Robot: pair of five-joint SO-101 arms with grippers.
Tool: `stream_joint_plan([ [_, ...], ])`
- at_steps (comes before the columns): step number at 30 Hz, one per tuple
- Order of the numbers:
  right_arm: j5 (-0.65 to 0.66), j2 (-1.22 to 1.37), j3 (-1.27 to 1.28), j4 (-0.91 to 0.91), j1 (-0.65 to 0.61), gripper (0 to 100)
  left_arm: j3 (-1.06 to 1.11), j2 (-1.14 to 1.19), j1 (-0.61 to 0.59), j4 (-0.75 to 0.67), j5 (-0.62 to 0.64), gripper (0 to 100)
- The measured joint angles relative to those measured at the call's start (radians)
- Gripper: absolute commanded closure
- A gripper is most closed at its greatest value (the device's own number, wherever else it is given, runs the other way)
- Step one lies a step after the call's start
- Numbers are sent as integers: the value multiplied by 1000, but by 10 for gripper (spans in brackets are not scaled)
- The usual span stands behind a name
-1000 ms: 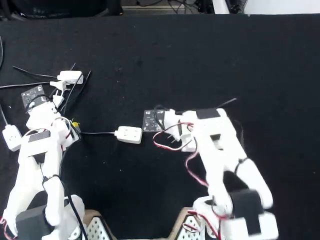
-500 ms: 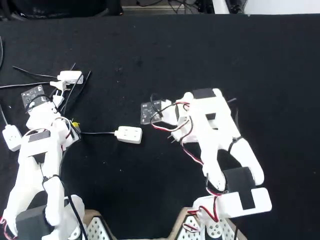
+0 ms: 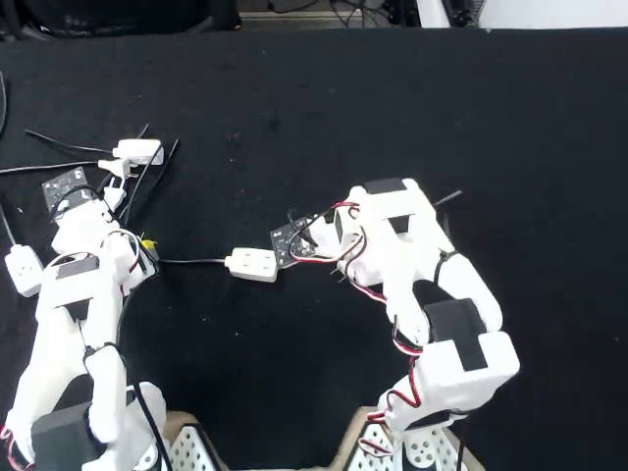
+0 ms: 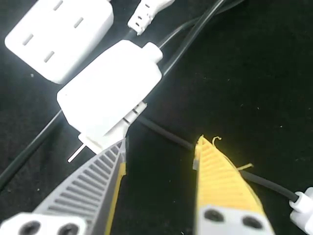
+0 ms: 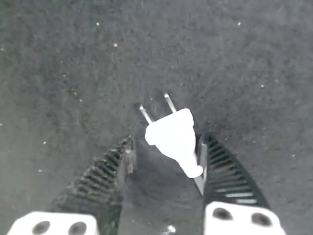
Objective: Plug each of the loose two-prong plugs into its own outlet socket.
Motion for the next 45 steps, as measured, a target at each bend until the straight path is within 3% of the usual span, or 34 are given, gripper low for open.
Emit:
stream_joint_plan([
  [3,0,8,-3,-5,0,812,0,0,0,0,0,777],
  [7,-57,9,-8,-12,-2,992,0,0,0,0,0,777],
  [12,-224,2,-5,-14,2,988,0,0,0,0,0,777],
  [17,-338,-104,9,115,2,987,0,0,0,0,0,777],
  [20,-482,-199,63,124,0,987,0,0,0,0,0,777],
  [23,-623,-304,163,77,-9,987,0,0,2,0,0,777],
  [31,-853,-512,491,-195,-98,975,0,0,2,0,0,777],
  [37,-885,-427,512,-247,-106,798,0,0,2,0,0,777],
  [45,-948,-371,450,-157,-210,825,0,0,2,0,0,777],
])
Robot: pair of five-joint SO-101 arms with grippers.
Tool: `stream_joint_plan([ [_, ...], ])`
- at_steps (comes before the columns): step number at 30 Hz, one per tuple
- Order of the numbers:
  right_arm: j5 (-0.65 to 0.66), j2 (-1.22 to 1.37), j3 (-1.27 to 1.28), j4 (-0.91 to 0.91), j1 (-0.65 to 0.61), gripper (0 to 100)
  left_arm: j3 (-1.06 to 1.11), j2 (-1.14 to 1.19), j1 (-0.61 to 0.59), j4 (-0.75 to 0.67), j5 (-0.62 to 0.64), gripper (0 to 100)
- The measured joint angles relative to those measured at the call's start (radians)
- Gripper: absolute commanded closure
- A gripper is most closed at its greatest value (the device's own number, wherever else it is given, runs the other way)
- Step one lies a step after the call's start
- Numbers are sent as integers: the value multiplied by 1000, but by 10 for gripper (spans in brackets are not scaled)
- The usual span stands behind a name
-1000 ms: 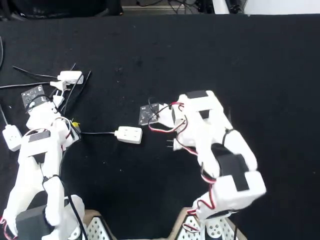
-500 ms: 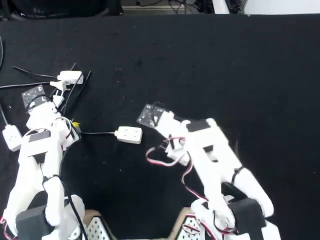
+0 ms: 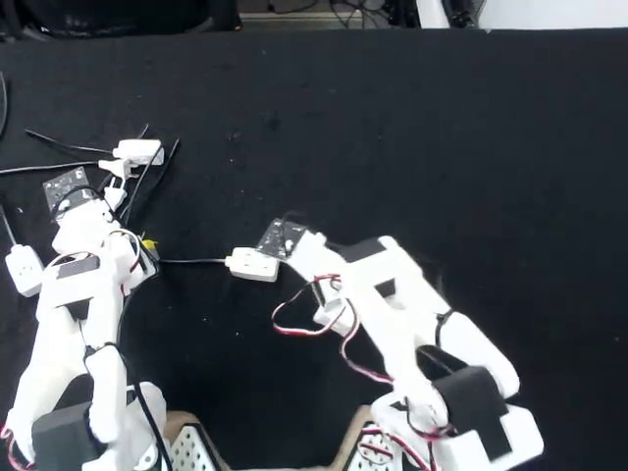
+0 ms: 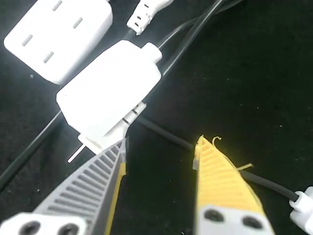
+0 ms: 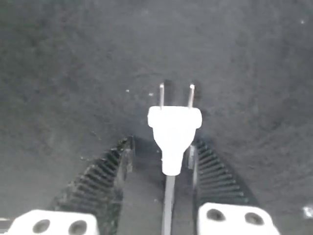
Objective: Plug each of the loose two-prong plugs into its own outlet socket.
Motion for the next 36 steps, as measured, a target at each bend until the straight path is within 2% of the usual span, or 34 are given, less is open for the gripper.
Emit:
stream_joint_plan([
  [6,-29,-6,0,-23,-34,857,0,0,6,0,0,777],
  [11,-29,-6,0,-74,29,982,0,0,6,0,0,777],
  [18,-101,-8,2,-115,58,988,0,0,6,0,0,777],
  [22,-120,-120,0,-48,57,988,0,0,6,0,0,777],
  [25,-120,-279,0,41,58,988,0,0,6,0,0,777],
  [28,-164,-468,32,49,58,988,0,-3,6,0,0,777],
  [32,-270,-601,69,-44,25,988,-43,-3,31,49,0,777],
  [36,-358,-601,144,-238,-44,988,-206,-3,129,224,0,777],
])
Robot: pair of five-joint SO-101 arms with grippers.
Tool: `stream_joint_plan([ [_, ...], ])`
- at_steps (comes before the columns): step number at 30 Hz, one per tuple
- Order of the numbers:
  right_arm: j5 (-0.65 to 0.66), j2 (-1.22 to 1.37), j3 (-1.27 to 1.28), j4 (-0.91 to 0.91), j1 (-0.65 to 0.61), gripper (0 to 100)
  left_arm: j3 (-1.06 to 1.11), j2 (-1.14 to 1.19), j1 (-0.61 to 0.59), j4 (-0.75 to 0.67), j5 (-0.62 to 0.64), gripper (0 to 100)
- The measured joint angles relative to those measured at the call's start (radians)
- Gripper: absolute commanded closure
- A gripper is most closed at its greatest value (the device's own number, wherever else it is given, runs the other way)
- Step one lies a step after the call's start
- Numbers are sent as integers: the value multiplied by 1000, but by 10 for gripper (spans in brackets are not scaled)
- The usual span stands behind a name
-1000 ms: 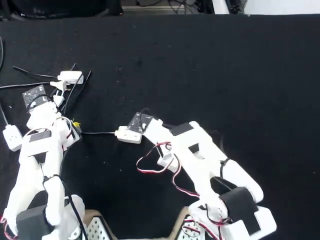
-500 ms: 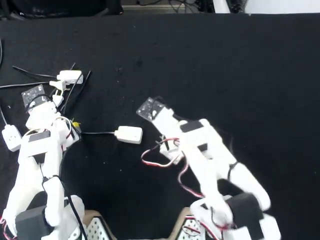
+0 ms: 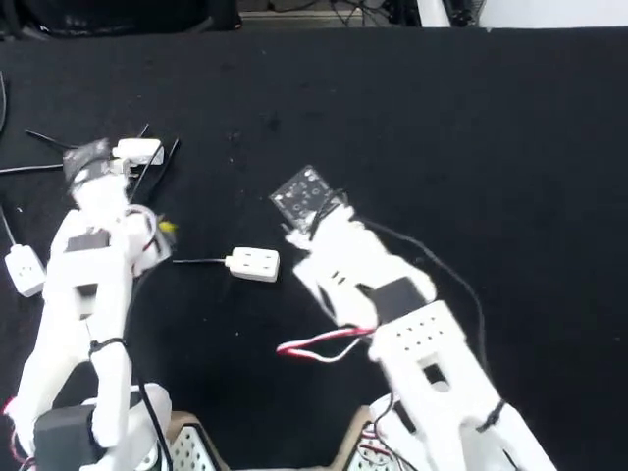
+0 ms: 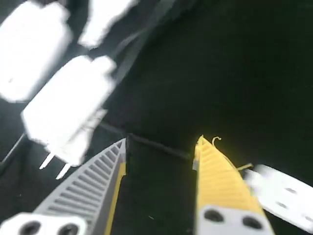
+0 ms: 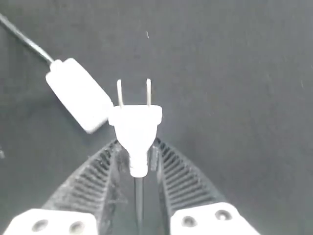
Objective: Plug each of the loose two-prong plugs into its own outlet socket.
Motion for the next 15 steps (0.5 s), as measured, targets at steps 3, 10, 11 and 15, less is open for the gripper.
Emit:
stream_joint_plan([
  [3,-61,49,66,-180,-57,988,-101,-2,57,133,0,777],
  [10,-104,135,195,-446,-157,988,-6,-153,104,72,0,777],
  [11,-104,138,196,-466,-170,988,44,-199,112,38,0,777],
  [15,-104,143,199,-496,-233,988,235,-394,160,-60,0,777],
])
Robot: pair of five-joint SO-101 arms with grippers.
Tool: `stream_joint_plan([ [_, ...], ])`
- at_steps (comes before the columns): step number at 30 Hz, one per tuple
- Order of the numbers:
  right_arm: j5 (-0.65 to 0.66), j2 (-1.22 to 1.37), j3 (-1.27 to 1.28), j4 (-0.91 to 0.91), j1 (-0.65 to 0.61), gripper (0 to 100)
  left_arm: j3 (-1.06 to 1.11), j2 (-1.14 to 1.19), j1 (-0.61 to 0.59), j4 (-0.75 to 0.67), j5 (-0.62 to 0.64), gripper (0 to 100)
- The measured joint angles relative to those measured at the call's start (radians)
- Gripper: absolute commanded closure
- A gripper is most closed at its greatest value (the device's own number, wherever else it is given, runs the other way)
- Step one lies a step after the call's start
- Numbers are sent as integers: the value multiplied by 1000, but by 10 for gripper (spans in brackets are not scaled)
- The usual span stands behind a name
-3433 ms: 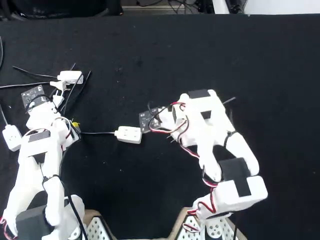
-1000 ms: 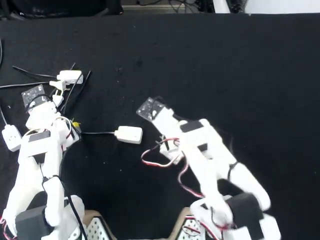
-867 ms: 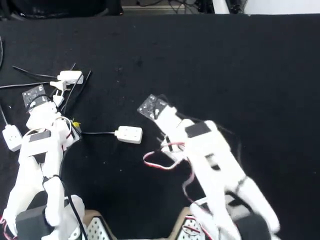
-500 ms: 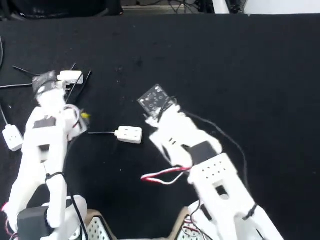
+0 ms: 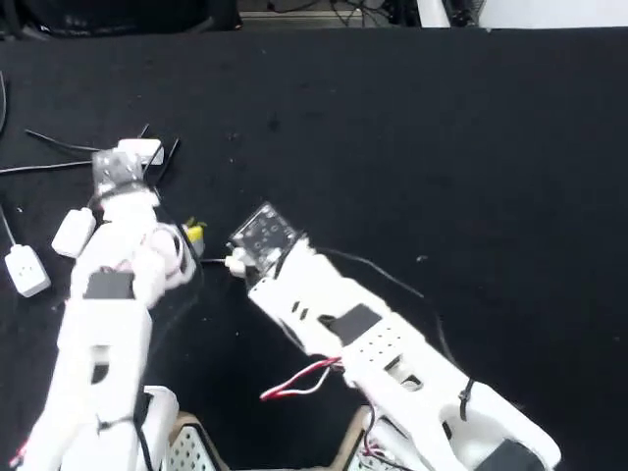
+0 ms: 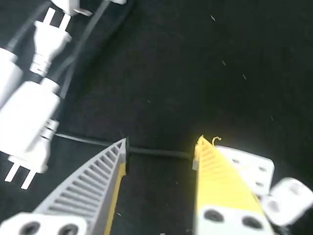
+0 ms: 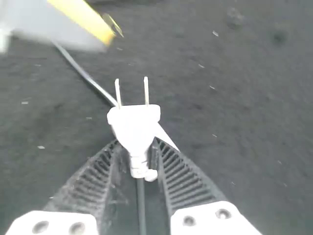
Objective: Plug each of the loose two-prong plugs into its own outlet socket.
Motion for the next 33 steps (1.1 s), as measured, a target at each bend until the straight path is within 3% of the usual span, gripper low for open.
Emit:
stream_joint_plan([
  [7,-63,0,6,-6,-38,988,161,-318,78,-21,29,777],
  [17,-78,0,6,-6,-43,988,339,-649,94,-60,29,777],
  [33,-78,-6,6,15,-43,988,420,-706,144,-80,-75,777],
])
